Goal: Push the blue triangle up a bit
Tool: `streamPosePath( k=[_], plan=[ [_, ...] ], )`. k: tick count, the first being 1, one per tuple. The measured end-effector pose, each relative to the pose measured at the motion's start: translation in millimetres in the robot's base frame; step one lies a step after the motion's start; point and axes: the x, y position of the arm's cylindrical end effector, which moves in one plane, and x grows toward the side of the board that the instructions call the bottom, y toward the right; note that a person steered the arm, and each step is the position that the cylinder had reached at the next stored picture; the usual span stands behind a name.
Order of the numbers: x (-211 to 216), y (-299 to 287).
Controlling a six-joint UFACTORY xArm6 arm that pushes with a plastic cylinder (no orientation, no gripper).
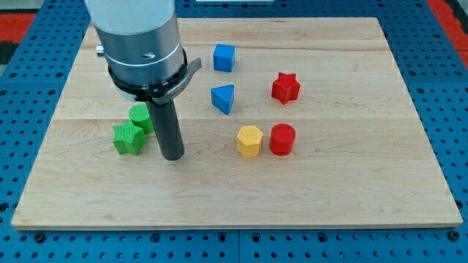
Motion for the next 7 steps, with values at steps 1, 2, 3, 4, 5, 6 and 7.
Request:
streamPosePath(
  k=[1,2,3,4,5,6,7],
  plan=[
    [-18,3],
    [-31,9],
    [-49,23],
    [-66,35],
    [-84,43],
    [-90,48],
    [-88,53]
  ],
)
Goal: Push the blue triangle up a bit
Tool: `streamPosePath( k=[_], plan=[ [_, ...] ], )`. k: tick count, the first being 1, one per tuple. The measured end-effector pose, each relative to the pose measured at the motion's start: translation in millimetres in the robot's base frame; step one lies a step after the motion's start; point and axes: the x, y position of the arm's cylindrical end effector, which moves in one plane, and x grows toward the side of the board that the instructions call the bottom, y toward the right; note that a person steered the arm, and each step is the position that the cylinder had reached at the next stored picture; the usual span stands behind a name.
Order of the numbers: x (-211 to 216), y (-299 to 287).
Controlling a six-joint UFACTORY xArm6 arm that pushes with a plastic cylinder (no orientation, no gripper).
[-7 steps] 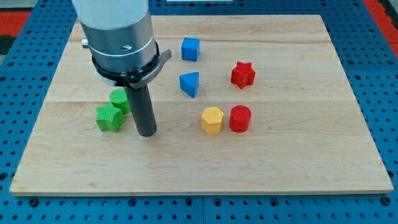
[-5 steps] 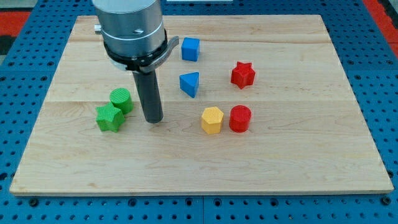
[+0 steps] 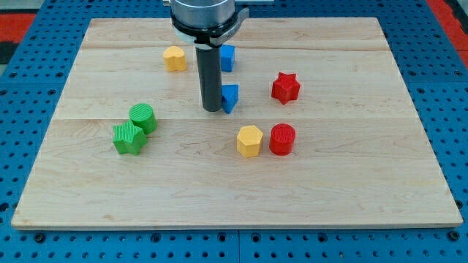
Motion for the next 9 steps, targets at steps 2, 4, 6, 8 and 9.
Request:
streamPosePath(
  k=[2,4,6,8,9],
  plan=[
    [19,21],
    [17,34],
    [-2,34],
    [-3,32],
    [-3,25]
  ],
)
